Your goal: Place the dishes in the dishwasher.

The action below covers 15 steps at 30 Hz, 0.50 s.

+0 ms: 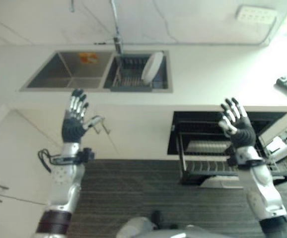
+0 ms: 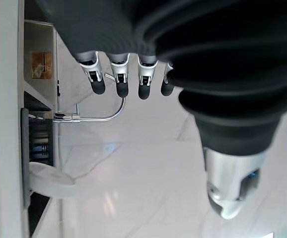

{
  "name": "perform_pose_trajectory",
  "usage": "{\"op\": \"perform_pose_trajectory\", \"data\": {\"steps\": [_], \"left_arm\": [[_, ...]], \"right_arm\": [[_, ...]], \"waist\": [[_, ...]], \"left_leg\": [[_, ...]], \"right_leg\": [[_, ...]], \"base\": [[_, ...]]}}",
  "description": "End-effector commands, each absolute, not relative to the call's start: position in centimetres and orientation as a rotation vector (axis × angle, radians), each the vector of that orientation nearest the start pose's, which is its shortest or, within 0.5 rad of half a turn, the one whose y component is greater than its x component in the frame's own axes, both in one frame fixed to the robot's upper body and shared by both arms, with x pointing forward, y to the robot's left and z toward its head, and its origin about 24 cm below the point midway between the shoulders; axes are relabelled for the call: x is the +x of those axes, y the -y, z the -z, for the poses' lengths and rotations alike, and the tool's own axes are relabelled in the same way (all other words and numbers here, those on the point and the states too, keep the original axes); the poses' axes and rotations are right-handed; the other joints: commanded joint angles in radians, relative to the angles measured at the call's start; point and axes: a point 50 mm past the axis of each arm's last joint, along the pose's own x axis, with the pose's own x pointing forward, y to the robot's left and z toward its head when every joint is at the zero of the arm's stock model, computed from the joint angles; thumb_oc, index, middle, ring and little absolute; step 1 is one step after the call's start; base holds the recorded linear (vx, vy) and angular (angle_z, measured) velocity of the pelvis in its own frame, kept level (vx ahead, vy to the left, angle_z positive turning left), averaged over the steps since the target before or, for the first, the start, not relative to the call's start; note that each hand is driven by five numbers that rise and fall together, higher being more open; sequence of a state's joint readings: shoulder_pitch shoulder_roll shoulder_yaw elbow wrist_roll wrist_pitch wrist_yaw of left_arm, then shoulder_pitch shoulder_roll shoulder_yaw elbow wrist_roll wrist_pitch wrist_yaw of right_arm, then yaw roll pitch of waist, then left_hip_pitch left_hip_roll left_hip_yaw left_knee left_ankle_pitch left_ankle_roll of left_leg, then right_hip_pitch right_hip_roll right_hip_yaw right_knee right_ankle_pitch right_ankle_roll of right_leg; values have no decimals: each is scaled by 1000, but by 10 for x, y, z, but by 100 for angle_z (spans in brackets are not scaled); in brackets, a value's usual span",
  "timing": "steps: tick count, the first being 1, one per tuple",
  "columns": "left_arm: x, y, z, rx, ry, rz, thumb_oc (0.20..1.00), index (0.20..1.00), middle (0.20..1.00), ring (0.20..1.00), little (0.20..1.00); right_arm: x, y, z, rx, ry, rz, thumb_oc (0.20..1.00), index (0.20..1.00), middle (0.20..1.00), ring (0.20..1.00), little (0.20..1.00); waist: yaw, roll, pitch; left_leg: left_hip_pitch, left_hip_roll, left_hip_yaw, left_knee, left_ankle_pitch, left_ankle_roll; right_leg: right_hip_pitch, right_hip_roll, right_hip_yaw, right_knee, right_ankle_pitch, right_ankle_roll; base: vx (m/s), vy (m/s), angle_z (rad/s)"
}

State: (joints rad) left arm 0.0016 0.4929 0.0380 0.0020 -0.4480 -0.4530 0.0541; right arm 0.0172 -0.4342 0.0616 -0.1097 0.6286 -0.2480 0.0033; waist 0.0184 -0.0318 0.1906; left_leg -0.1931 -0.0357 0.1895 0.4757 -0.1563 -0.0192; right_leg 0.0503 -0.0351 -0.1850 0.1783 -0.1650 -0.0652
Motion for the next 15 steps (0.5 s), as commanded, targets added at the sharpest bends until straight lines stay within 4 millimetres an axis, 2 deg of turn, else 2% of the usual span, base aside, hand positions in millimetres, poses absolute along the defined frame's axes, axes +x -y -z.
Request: {"op": "perform_pose_trajectory", "data": {"steps": [1, 2, 4, 8, 10, 13, 15], "left_arm": [[248, -248, -132, 69, 566, -102, 1000, 1000, 1000, 1000, 1000], [248, -250, -131, 59, 562, -113, 1000, 1000, 1000, 1000, 1000], [250, -248, -127, 59, 551, -109, 1000, 1000, 1000, 1000, 1000], [254, -243, -119, 57, 516, -57, 1000, 1000, 1000, 1000, 1000], [251, -243, -124, 86, 507, -29, 1000, 1000, 1000, 1000, 1000], [249, -246, -124, 101, 490, -21, 1000, 1000, 1000, 1000, 1000], [249, -246, -123, 121, 479, -14, 1000, 1000, 1000, 1000, 1000]], "right_arm": [[251, 213, -135, 201, 456, -98, 1000, 1000, 1000, 1000, 1000], [251, 214, -135, 192, 443, -108, 1000, 1000, 1000, 1000, 1000], [252, 215, -134, 186, 430, -116, 1000, 1000, 1000, 1000, 1000], [248, 218, -127, 182, 414, -97, 1000, 1000, 1000, 1000, 1000], [246, 218, -127, 213, 408, -94, 1000, 1000, 1000, 1000, 1000], [247, 214, -125, 233, 411, -82, 1000, 1000, 1000, 1000, 1000], [246, 209, -122, 247, 403, -79, 1000, 1000, 1000, 1000, 1000]], "waist": [[-21, 20, -6], [-17, 28, -12], [-18, 39, -16], [-32, 48, -26], [-12, 40, -34], [8, 27, -38], [15, 21, -40]], "left_leg": [[117, 111, -141, -320, 202, -56], [114, 139, -199, -414, 258, -71], [117, 161, -231, -501, 288, -85], [138, 147, -186, -497, 244, -83], [167, 108, -209, -482, 205, -55], [173, 84, -204, -450, 169, -24], [174, 73, -201, -417, 143, 2]], "right_leg": [[41, -1, 75, -64, 63, 96], [55, -1, 103, -75, 53, 97], [75, -8, 133, -79, 35, 102], [102, -65, 125, -86, 38, 148], [101, -120, 108, -101, 72, 193], [100, -152, 107, -93, 81, 212], [75, -157, 109, -31, 80, 208]], "base": [[304, 530, 12], [306, 485, -36], [243, 389, -78], [193, 331, -44], [206, 325, -26], [140, 199, -32], [137, 164, -20]]}}
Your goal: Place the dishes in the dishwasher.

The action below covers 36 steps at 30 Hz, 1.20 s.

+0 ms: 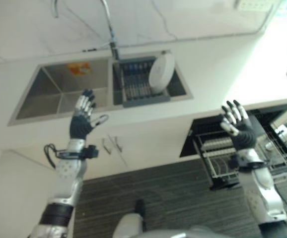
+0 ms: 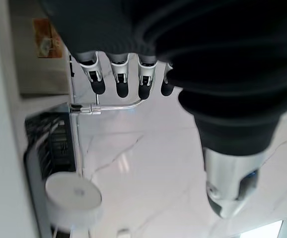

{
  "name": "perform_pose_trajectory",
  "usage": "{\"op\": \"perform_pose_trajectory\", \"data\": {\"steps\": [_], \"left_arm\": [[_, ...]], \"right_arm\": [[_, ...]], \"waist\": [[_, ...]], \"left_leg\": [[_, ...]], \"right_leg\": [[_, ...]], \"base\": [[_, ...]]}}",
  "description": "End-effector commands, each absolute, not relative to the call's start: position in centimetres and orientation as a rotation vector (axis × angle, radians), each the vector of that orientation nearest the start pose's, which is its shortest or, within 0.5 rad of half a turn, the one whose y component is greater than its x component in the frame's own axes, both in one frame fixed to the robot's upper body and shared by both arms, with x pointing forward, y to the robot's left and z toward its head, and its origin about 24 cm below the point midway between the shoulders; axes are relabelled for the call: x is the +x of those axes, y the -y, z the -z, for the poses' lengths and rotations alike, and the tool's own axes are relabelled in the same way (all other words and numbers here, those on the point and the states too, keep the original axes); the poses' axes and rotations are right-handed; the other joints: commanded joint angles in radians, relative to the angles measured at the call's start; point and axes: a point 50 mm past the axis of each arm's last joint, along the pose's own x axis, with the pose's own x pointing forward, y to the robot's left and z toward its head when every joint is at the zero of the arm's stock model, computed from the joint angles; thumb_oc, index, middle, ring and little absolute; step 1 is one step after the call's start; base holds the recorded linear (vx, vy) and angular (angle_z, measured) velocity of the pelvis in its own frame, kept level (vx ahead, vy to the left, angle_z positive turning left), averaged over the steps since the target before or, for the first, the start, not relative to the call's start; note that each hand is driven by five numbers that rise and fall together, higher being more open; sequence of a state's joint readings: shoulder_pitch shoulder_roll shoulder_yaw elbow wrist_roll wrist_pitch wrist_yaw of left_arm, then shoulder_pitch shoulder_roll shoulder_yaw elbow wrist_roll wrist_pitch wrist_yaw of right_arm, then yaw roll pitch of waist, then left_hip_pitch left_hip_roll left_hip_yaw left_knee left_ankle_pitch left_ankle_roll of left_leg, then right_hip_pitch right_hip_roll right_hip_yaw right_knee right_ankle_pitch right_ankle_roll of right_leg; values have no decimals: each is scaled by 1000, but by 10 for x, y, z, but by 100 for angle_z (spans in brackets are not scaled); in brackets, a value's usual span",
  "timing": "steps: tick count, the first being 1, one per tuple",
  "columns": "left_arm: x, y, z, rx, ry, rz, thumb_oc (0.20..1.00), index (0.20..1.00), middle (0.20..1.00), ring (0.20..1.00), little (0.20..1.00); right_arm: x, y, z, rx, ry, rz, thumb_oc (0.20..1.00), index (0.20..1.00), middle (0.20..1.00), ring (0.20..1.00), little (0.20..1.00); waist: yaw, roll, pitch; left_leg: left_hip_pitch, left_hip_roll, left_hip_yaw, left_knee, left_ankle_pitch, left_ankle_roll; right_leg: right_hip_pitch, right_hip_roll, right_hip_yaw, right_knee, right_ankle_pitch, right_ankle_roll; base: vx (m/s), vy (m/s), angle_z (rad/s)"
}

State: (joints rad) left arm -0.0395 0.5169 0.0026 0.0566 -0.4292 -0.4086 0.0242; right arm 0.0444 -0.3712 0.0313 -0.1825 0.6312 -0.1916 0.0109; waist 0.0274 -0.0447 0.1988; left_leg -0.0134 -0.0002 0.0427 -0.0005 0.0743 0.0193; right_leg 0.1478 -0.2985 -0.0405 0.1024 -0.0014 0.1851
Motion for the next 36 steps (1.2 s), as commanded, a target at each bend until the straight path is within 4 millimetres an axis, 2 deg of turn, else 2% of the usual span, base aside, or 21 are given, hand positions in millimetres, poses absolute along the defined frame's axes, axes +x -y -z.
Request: {"op": "perform_pose_trajectory", "data": {"steps": [1, 3, 5, 6, 7, 8, 11, 13, 17, 21, 23, 25, 26, 28, 29, 30, 34, 36], "left_arm": [[248, -247, -123, 135, 478, -11, 1000, 1000, 1000, 1000, 1000], [244, -252, -124, 153, 474, -38, 1000, 1000, 1000, 1000, 1000], [238, -261, -125, 152, 479, -79, 1000, 1000, 1000, 1000, 1000], [232, -265, -126, 157, 494, -102, 1000, 1000, 1000, 1000, 1000], [233, -262, -127, 203, 493, -150, 1000, 1000, 1000, 1000, 1000], [231, -263, -126, 198, 488, -177, 1000, 1000, 1000, 1000, 1000], [232, -262, -123, 205, 482, -200, 1000, 1000, 1000, 1000, 1000], [231, -262, -122, 200, 485, -205, 1000, 1000, 1000, 1000, 1000], [232, -258, -117, 186, 490, -193, 1000, 1000, 1000, 1000, 1000], [232, -258, -118, 187, 492, -201, 1000, 1000, 1000, 1000, 1000], [231, -258, -117, 180, 500, -208, 1000, 1000, 1000, 1000, 1000], [231, -257, -117, 172, 508, -208, 1000, 1000, 1000, 1000, 1000], [231, -256, -116, 170, 509, -200, 1000, 1000, 1000, 1000, 1000], [234, -251, -116, 178, 505, -179, 1000, 1000, 1000, 1000, 1000], [236, -249, -116, 178, 503, -176, 1000, 1000, 1000, 1000, 1000], [240, -249, -115, 165, 500, -169, 1000, 1000, 1000, 1000, 1000], [239, -250, -114, 155, 498, -173, 1000, 1000, 1000, 1000, 1000], [236, -251, -116, 154, 499, -166, 1000, 1000, 1000, 1000, 1000]], "right_arm": [[245, 208, -120, 251, 396, -85, 1000, 1000, 1000, 1000, 1000], [246, 201, -117, 260, 382, -119, 1000, 1000, 1000, 1000, 1000], [247, 195, -115, 267, 374, -151, 1000, 1000, 1000, 1000, 1000], [248, 192, -117, 267, 379, -175, 1000, 1000, 1000, 1000, 1000], [251, 190, -129, 238, 428, -197, 1000, 1000, 1000, 1000, 1000], [249, 193, -135, 231, 447, -208, 1000, 1000, 1000, 1000, 1000], [246, 195, -143, 222, 467, -213, 1000, 1000, 1000, 1000, 1000], [245, 195, -141, 221, 452, -215, 1000, 1000, 1000, 1000, 1000], [245, 197, -139, 213, 448, -203, 1000, 1000, 1000, 1000, 1000], [243, 197, -139, 212, 443, -213, 1000, 1000, 1000, 1000, 1000], [243, 196, -137, 201, 437, -231, 1000, 1000, 1000, 1000, 1000], [244, 195, -134, 193, 434, -235, 1000, 1000, 1000, 1000, 1000], [244, 194, -134, 193, 431, -232, 1000, 1000, 1000, 1000, 1000], [247, 192, -135, 193, 429, -228, 1000, 1000, 1000, 1000, 1000], [247, 193, -135, 191, 429, -225, 1000, 1000, 1000, 1000, 1000], [248, 196, -135, 190, 426, -210, 1000, 1000, 1000, 1000, 1000], [244, 200, -129, 202, 397, -222, 1000, 1000, 1000, 1000, 1000], [242, 197, -128, 211, 386, -231, 1000, 1000, 1000, 1000, 1000]], "waist": [[9, 32, -45], [21, 30, -39], [28, 25, -30], [31, 20, -17], [27, 15, -6], [29, 10, -12], [17, 8, -20], [14, 10, -21], [0, 18, -6], [-10, 22, -3], [-20, 17, 3], [-19, 21, 14], [-17, 24, 17], [-13, 48, 15], [-15, 56, 16], [-17, 61, 13], [-23, 59, -5], [-9, 54, -15]], "left_leg": [[-2, 36, -51, 67, -93, -28], [13, 36, -29, 64, -98, -22], [34, 37, -2, 48, -97, -30], [36, 33, 21, 54, -102, -35], [30, 35, 28, 55, -106, -41], [29, 39, 39, 54, -104, -47], [16, 49, 29, 76, -100, -69], [4, 53, 20, 90, -98, -78], [-18, 62, -3, 145, -94, -90], [-16, 60, -7, 174, -87, -91], [-52, 53, 13, 306, -78, -88], [-90, 54, 5, 359, -50, -91], [-91, 63, 4, 326, -37, -95], [-68, 117, 13, 111, 43, -126], [-67, 132, 27, 65, 73, -136], [-70, 144, 48, 28, 79, -142], [-26, 133, 71, -9, 25, -137], [-7, 117, 52, -9, 1, -130]], "right_leg": [[-41, 111, -46, 84, -80, -45], [-73, 119, -94, 117, -72, -51], [-98, 146, -127, 57, -62, -61], [-120, 164, -142, 6, -33, -65], [-124, 180, -96, -52, -3, -75], [-108, 187, -119, -85, 5, -79], [-77, 214, -103, -133, 10, -102], [-60, 228, -104, -158, 11, -114], [-60, 250, -99, -129, -10, -141], [-54, 261, -89, -118, -23, -151], [-55, 263, -83, -110, -22, -164], [-49, 271, -80, -105, -21, -169], [-44, 274, -80, -102, -25, -166], [-15, 280, -87, -108, -45, -156], [-3, 282, -92, -112, -53, -156], [14, 272, -100, -126, -62, -154], [25, 228, -141, -145, -51, -127], [34, 210, -145, -157, -43, -112]], "base": [[98, 103, -30], [80, 18, -28], [75, -97, -91], [69, -343, -111], [94, -414, -74], [137, -423, -26], [137, -229, -5], [107, -187, 2], [48, -123, 5], [13, -73, 7], [-19, -80, 12], [2, -23, 33], [70, 71, 19], [120, 168, 16], [113, 227, 38], [85, 215, 56], [71, 199, -1], [85, 139, -5]]}}
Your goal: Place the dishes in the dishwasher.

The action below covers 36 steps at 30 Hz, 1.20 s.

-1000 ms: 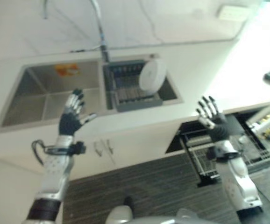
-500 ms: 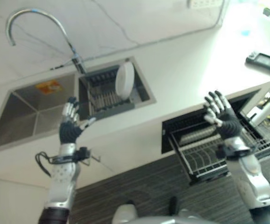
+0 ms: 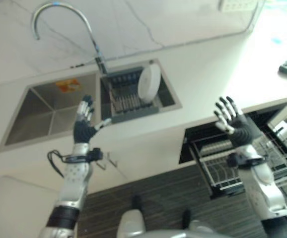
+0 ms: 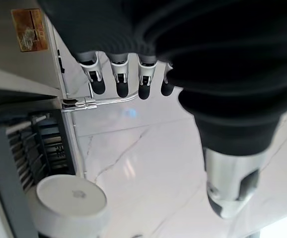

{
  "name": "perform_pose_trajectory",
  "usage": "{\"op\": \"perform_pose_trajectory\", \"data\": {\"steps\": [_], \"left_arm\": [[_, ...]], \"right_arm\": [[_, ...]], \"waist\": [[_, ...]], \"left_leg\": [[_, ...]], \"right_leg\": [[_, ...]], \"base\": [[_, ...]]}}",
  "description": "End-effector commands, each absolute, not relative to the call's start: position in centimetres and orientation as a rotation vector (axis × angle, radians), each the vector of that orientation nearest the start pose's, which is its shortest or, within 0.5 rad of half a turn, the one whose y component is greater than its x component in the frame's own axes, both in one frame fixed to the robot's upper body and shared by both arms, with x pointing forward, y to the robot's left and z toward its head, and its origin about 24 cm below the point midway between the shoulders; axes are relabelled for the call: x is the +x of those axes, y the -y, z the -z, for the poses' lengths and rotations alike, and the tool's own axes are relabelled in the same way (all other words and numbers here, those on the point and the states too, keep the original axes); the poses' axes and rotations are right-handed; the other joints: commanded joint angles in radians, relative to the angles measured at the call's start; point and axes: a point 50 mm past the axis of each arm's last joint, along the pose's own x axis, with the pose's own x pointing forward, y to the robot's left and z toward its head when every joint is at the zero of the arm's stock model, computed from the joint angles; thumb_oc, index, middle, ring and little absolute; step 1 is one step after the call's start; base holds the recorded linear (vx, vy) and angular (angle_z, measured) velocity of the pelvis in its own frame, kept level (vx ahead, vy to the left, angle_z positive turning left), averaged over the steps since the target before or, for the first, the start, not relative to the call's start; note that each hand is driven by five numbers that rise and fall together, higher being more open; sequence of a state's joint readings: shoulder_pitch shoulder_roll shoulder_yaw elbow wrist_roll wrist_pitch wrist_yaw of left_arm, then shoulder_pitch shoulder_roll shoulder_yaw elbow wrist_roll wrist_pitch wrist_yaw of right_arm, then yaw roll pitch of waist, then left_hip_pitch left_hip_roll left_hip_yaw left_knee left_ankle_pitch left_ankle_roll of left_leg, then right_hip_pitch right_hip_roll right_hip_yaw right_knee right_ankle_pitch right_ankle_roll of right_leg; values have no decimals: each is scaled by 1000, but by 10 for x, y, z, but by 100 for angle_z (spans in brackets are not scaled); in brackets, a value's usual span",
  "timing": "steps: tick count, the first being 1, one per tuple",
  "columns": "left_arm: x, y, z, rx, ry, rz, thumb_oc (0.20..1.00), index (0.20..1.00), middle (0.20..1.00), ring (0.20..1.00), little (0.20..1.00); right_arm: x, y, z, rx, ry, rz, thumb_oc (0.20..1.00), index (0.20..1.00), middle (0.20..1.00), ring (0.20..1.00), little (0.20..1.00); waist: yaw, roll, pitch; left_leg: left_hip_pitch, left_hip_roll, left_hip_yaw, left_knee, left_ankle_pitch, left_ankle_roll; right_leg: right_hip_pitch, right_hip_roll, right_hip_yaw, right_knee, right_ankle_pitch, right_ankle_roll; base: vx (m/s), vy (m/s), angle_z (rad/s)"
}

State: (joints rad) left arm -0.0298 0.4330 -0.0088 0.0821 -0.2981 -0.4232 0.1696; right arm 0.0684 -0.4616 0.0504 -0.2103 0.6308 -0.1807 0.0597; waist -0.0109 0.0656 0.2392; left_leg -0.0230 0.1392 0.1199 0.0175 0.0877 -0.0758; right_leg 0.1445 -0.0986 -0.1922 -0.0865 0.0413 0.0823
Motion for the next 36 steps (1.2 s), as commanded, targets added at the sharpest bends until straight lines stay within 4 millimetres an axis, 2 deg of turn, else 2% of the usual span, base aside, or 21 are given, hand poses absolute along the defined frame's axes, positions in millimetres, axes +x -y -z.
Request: {"op": "perform_pose_trajectory", "data": {"steps": [1, 10, 13, 15, 16, 17, 20, 21, 23, 25, 28, 29, 32, 33, 34, 36], "left_arm": [[236, -251, -116, 157, 498, -160, 1000, 1000, 1000, 1000, 1000], [240, -242, -124, 186, 504, -78, 1000, 1000, 1000, 1000, 1000], [240, -232, -134, 172, 536, 39, 1000, 1000, 1000, 1000, 1000], [240, -214, -141, 110, 556, 209, 1000, 1000, 1000, 1000, 1000], [240, -197, -142, 53, 543, 364, 1000, 1000, 1000, 1000, 1000], [240, -191, -142, 32, 535, 422, 1000, 1000, 1000, 1000, 1000], [238, -152, -134, -79, 436, 770, 1000, 1000, 1000, 1000, 1000], [236, -132, -120, -97, 318, 930, 1000, 1000, 1000, 1000, 1000], [232, -111, -97, -97, 156, 1055, 1000, 1000, 1000, 1000, 1000], [225, -99, -72, 37, 37, 1136, 1000, 1000, 1000, 1000, 1000], [218, -97, -33, 191, -143, 1168, 1000, 1000, 1000, 1000, 1000], [216, -99, -16, 247, -216, 1148, 1000, 1000, 1000, 1000, 1000], [210, -110, 18, 371, -362, 1075, 1000, 1000, 1000, 1000, 1000], [206, -118, 35, 409, -453, 1017, 1000, 1000, 1000, 1000, 1000], [197, -136, 64, 506, -580, 909, 1000, 1000, 1000, 1000, 1000], [178, -163, 99, 606, -754, 759, 1000, 1000, 1000, 1000, 1000]], "right_arm": [[243, 196, -128, 220, 385, -230, 1000, 1000, 1000, 1000, 1000], [249, 190, -137, 262, 437, -166, 1000, 1000, 1000, 1000, 1000], [250, 196, -143, 266, 477, -123, 1000, 1000, 1000, 1000, 1000], [249, 198, -145, 267, 498, -98, 1000, 1000, 1000, 1000, 1000], [248, 199, -147, 266, 511, -84, 1000, 1000, 1000, 1000, 1000], [247, 199, -147, 265, 516, -81, 1000, 1000, 1000, 1000, 1000], [247, 201, -149, 263, 534, -73, 1000, 1000, 1000, 1000, 1000], [249, 201, -150, 267, 540, -79, 1000, 1000, 1000, 1000, 1000], [252, 201, -153, 272, 556, -93, 1000, 1000, 1000, 1000, 1000], [255, 204, -159, 280, 569, -102, 1000, 1000, 1000, 1000, 1000], [259, 210, -163, 303, 564, -125, 1000, 1000, 1000, 1000, 1000], [261, 210, -163, 306, 556, -143, 1000, 1000, 1000, 1000, 1000], [266, 209, -163, 320, 529, -183, 1000, 1000, 1000, 1000, 1000], [270, 208, -164, 329, 512, -203, 1000, 1000, 1000, 1000, 1000], [277, 206, -167, 334, 503, -210, 1000, 1000, 1000, 1000, 1000], [288, 204, -173, 355, 479, -226, 1000, 1000, 1000, 1000, 1000]], "waist": [[35, -59, -59], [85, -77, -90], [98, -83, -101], [96, -81, -105], [89, -80, -105], [87, -79, -106], [64, -73, -106], [51, -69, -108], [32, -65, -112], [9, -62, -120], [-12, -62, -133], [-17, -62, -138], [-16, -64, -146], [-12, -64, -149], [0, -66, -152], [18, -71, -151]], "left_leg": [[8, -28, -28, -24, -19, -33], [47, -53, -31, -50, -45, -13], [56, -49, -36, -73, -46, -10], [62, -43, -40, -94, -41, -10], [63, -39, -38, -102, -40, -10], [63, -37, -37, -105, -41, -10], [66, -32, -28, -105, -48, -10], [71, -29, -20, -105, -51, -9], [81, -25, -5, -105, -59, -7], [92, -19, 14, -105, -66, -5], [101, -16, 32, -105, -74, 0], [103, -16, 38, -105, -76, 1], [108, -16, 42, -105, -79, 0], [110, -17, 41, -105, -80, 0], [111, -19, 38, -105, -80, -1], [108, -20, 29, -102, -76, -5]], "right_leg": [[41, 5, 5, 27, -81, -5], [68, -34, -32, 3, -63, 33], [61, -43, -47, 0, -61, 43], [55, -39, -51, -1, -61, 43], [49, -38, -55, -1, -60, 43], [47, -37, -57, -1, -59, 44], [35, -34, -53, -1, -53, 47], [30, -34, -51, -1, -50, 48], [25, -32, -44, 1, -50, 50], [18, -29, -36, 3, -52, 51], [7, -21, -22, 6, -55, 48], [5, -19, -19, 6, -55, 48], [4, -16, -18, 6, -55, 46], [6, -14, -18, 5, -56, 45], [8, -14, -22, 4, -55, 45], [11, -16, -33, 4, -54, 44]], "base": [[70, 80, 9], [51, 44, 8], [33, -35, 3], [-5, -67, 13], [-27, -61, 17], [-40, -62, 10], [-31, -37, -4], [-2, -37, -10], [27, -35, -24], [67, -44, -34], [84, -50, -24], [76, -41, -22], [86, -29, -11], [113, -8, -2], [105, 0, -2], [87, 0, 2]]}}
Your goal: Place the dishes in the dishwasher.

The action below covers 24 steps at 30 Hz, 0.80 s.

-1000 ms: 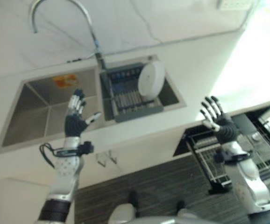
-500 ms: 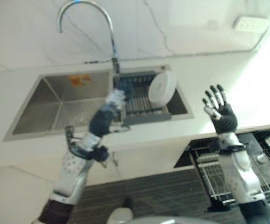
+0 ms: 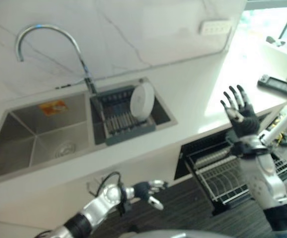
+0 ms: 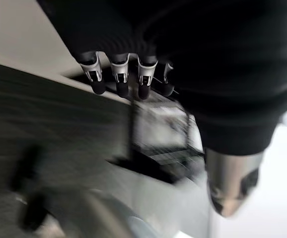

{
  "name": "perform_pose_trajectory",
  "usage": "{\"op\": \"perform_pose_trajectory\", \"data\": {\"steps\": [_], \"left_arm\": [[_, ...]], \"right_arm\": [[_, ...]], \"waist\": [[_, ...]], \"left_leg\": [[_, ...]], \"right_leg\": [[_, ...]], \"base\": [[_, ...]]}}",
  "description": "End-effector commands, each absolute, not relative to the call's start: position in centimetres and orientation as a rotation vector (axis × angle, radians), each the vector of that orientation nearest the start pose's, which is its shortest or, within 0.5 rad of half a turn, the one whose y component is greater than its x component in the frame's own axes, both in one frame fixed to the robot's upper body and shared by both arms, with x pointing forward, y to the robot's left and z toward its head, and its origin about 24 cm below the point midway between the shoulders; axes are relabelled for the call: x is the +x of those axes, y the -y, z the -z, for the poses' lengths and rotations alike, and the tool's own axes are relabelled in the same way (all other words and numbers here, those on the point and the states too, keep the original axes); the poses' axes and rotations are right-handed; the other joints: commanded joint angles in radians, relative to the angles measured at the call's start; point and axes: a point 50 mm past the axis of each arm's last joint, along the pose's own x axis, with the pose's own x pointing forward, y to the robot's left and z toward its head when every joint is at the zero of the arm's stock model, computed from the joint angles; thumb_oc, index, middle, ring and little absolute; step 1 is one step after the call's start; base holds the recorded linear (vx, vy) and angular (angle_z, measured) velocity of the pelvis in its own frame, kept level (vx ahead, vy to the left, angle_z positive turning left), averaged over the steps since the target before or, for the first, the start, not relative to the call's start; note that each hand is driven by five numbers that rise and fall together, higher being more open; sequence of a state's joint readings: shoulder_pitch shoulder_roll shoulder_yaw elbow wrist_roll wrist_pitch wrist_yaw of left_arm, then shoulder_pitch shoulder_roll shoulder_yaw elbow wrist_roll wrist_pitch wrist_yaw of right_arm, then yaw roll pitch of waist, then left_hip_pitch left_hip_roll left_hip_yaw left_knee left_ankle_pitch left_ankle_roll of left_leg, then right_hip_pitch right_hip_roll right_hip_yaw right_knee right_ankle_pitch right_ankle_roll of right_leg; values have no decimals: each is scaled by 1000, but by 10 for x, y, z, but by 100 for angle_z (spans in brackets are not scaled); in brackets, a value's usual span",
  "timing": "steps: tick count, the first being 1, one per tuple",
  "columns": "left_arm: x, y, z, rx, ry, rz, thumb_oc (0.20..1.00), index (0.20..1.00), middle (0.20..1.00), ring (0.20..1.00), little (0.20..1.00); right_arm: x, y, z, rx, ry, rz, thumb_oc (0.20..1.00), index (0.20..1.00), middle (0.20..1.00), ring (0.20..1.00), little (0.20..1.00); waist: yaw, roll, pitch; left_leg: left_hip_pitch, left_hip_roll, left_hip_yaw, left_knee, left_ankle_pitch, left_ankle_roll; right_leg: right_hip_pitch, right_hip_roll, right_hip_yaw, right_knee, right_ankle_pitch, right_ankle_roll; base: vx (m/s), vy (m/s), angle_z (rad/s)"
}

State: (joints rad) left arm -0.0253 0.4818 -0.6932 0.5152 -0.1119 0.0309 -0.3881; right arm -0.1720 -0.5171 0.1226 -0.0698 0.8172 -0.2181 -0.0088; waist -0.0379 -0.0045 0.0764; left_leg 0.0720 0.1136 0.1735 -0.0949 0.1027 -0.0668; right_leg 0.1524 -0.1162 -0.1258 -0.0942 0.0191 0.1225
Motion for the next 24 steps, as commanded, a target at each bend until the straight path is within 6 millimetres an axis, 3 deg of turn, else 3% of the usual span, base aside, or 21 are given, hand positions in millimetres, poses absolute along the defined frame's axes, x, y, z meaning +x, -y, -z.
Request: {"op": "perform_pose_trajectory", "data": {"steps": [1, 2, 4, 9, 16, 19, 24], "left_arm": [[167, -177, 113, 621, -824, 673, 1000, 1000, 1000, 1000, 1000], [151, -196, 127, 627, -906, 571, 1000, 1000, 1000, 1000, 1000], [130, -218, 137, 674, -989, 475, 1000, 1000, 1000, 1000, 1000], [105, -252, 142, 672, -1088, 309, 1000, 1000, 1000, 1000, 1000], [88, -264, 145, 631, -1148, 236, 1000, 1000, 1000, 1000, 1000], [84, -268, 145, 630, -1157, 228, 1000, 1000, 1000, 1000, 1000], [82, -270, 144, 623, -1160, 228, 1000, 1000, 1000, 1000, 1000]], "right_arm": [[295, 201, -173, 398, 442, -239, 1000, 1000, 1000, 1000, 1000], [305, 196, -170, 454, 381, -249, 1000, 1000, 1000, 1000, 1000], [318, 193, -164, 449, 314, -231, 1000, 1000, 1000, 1000, 1000], [341, 211, -176, 437, 304, -168, 1000, 1000, 1000, 1000, 1000], [361, 246, -195, 344, 293, -49, 1000, 1000, 1000, 1000, 1000], [361, 264, -212, 215, 357, 30, 1000, 1000, 1000, 1000, 1000], [357, 286, -226, 231, 420, 123, 1000, 1000, 1000, 1000, 1000]], "waist": [[56, -4, 13], [77, -11, 13], [107, -17, 11], [150, -15, 17], [186, -7, 19], [195, -3, 22], [202, 6, 31]], "left_leg": [[12, 4, -30, 11, -90, -15], [14, 0, -43, 8, -91, -15], [15, -4, -59, 8, -92, -15], [17, -9, -93, 8, -96, -16], [17, -14, -122, 8, -96, -16], [14, -16, -131, 8, -92, -16], [11, -22, -150, 8, -90, -15]], "right_leg": [[6, 1, -105, 11, -31, 4], [12, 1, -118, 9, -32, 2], [18, -2, -134, 7, -31, 1], [28, -4, -154, 7, -30, -2], [36, -15, -167, 10, -33, 0], [37, -20, -172, 12, -32, 2], [38, -23, -175, 14, -32, 5]], "base": [[117, -12, 7], [140, -12, 13], [149, -2, 34], [125, 28, 37], [88, 40, 4], [57, 25, 3], [22, 12, 4]]}}
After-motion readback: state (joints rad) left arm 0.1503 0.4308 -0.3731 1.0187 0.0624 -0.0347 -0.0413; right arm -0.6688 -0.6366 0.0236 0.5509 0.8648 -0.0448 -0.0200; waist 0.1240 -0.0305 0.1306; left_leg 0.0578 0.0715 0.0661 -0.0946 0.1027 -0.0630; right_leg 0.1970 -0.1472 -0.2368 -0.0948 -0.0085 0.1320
